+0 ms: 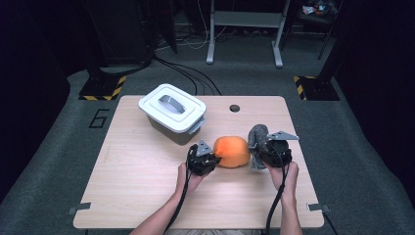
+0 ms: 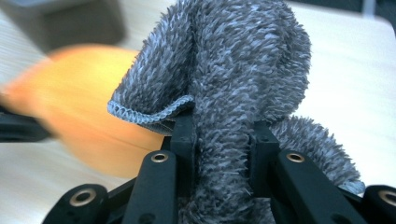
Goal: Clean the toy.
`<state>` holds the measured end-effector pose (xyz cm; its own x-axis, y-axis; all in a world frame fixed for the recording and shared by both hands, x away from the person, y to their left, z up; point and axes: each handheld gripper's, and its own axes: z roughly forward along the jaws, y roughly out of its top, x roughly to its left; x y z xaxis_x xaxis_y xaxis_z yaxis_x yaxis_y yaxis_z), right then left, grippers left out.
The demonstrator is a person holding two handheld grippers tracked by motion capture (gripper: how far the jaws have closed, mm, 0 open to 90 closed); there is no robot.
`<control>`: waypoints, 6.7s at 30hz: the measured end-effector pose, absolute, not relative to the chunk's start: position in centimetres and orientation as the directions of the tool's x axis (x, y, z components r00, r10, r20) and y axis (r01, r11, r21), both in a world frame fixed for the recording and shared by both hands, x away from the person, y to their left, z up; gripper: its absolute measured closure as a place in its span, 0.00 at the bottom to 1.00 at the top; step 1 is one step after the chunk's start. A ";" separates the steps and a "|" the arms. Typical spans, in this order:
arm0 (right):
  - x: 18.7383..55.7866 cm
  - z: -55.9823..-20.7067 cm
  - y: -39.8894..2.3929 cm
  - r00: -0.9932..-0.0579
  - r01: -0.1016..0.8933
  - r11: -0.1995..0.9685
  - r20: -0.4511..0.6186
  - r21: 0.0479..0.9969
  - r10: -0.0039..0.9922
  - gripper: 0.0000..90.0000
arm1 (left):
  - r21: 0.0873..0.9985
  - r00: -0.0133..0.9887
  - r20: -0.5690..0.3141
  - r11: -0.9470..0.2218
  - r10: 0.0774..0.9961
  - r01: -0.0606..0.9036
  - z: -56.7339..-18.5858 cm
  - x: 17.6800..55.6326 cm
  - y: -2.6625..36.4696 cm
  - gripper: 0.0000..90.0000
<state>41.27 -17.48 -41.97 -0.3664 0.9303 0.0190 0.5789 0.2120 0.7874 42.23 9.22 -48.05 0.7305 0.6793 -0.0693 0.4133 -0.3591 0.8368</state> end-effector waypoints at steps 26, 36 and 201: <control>43.3 -42.2 -13.6 -0.451 0.575 0.305 -0.018 0.759 0.892 0.76 | 0.843 0.725 0.022 -0.403 0.689 0.357 -48.8 42.9 9.0 0.41; 43.9 -42.3 -13.7 -0.459 0.573 0.309 -0.015 0.759 0.888 0.76 | 0.831 0.744 0.157 -0.494 0.649 0.256 -48.9 42.9 8.0 0.68; 41.6 -41.9 -13.9 -0.434 0.588 0.277 0.008 0.760 0.901 0.76 | 0.850 0.724 -0.063 -0.342 0.687 0.400 -48.4 42.6 9.3 0.84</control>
<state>41.59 -13.87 -41.92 -0.4343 0.9008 0.0077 0.5883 0.2771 0.7597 42.61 9.33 -48.42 0.7236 0.6873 -0.0633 0.3996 -0.3424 0.8503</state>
